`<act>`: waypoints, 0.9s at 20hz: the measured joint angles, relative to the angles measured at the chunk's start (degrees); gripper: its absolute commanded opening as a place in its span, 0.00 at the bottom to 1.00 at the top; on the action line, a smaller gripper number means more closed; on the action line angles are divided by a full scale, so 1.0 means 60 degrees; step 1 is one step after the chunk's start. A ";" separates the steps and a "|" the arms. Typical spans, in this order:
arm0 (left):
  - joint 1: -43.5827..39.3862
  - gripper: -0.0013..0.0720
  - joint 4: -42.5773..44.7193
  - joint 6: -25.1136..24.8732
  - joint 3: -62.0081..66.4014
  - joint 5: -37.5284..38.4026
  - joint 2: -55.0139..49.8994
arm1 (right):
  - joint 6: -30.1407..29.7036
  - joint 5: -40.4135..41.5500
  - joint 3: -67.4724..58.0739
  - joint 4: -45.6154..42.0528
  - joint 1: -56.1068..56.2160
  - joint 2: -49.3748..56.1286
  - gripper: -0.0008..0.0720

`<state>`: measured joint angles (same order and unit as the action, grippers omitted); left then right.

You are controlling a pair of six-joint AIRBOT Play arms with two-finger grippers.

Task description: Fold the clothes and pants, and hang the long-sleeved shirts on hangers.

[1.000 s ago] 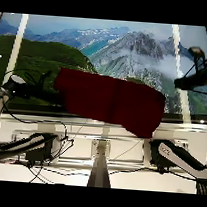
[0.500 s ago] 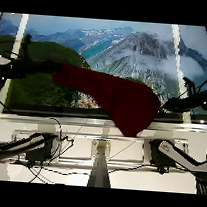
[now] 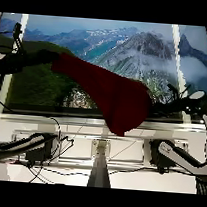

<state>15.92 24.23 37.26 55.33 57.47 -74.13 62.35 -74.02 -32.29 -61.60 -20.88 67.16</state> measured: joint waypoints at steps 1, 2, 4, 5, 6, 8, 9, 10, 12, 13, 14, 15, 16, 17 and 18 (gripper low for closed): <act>0.0000 0.04 -0.0029 -0.0004 0.0007 -0.0007 0.0000 | 0.0251 0.0455 0.0018 -0.0124 0.0346 0.0000 0.38; 0.0000 0.04 -0.0044 -0.0004 0.0011 -0.0007 0.0000 | 0.0415 0.0852 0.0018 -0.0171 0.0637 0.0004 0.11; 0.0000 0.04 -0.0044 -0.0004 0.0011 -0.0018 0.0000 | 0.0674 0.1603 -0.0058 -0.0171 0.1147 0.0004 0.02; 0.0000 0.04 -0.0044 -0.0004 0.0011 -0.0033 0.0000 | 0.0725 0.2047 -0.0178 -0.0146 0.1362 0.0004 0.02; 0.0000 0.04 -0.0044 -0.0004 0.0011 -0.0051 0.0000 | 0.0772 0.2433 -0.0361 -0.0106 0.1519 0.0004 0.02; -0.0033 0.04 -0.0040 -0.0004 0.0011 -0.0066 0.0000 | 0.0885 0.3384 -0.0951 -0.0044 0.1723 0.0004 0.02; -0.0066 0.04 0.0007 -0.0007 0.0011 -0.0062 0.0000 | 0.0973 0.3912 -0.1359 -0.0025 0.1792 0.0004 0.02; -0.0109 0.04 0.0106 -0.0018 0.0011 -0.0058 0.0000 | 0.1082 0.4433 -0.1774 -0.0007 0.1832 0.0004 0.02; -0.0175 0.04 0.0382 -0.0025 0.0011 -0.0044 0.0000 | 0.1348 0.5588 -0.2667 0.0000 0.1883 0.0004 0.03; -0.0204 0.04 0.0521 -0.0022 0.0011 -0.0022 0.0000 | 0.1461 0.6149 -0.3071 -0.0004 0.1905 0.0004 0.21; -0.0255 0.04 0.0619 -0.0018 0.0007 0.0026 0.0000 | 0.1526 0.6630 -0.3373 -0.0040 0.1912 0.0004 0.55; -0.0321 0.04 0.0688 -0.0015 -0.0007 0.0098 0.0000 | 0.1581 0.7100 -0.3621 -0.0138 0.1920 0.0004 0.64; -0.0412 0.04 0.0765 -0.0011 -0.0036 0.0182 -0.0004 | 0.1610 0.7366 -0.3785 -0.0273 0.1909 0.0015 0.64; -0.0525 0.04 0.0823 -0.0007 -0.0066 0.0255 -0.0007 | 0.1661 0.7559 -0.3916 -0.0423 0.1851 0.0036 0.63; -0.0670 0.04 0.0907 -0.0004 -0.0109 0.0339 -0.0011 | 0.1679 0.7573 -0.3996 -0.0554 0.1756 0.0073 0.63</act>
<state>11.90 29.67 37.23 54.68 59.51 -74.19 72.42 -28.58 -56.27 -64.93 -10.35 67.59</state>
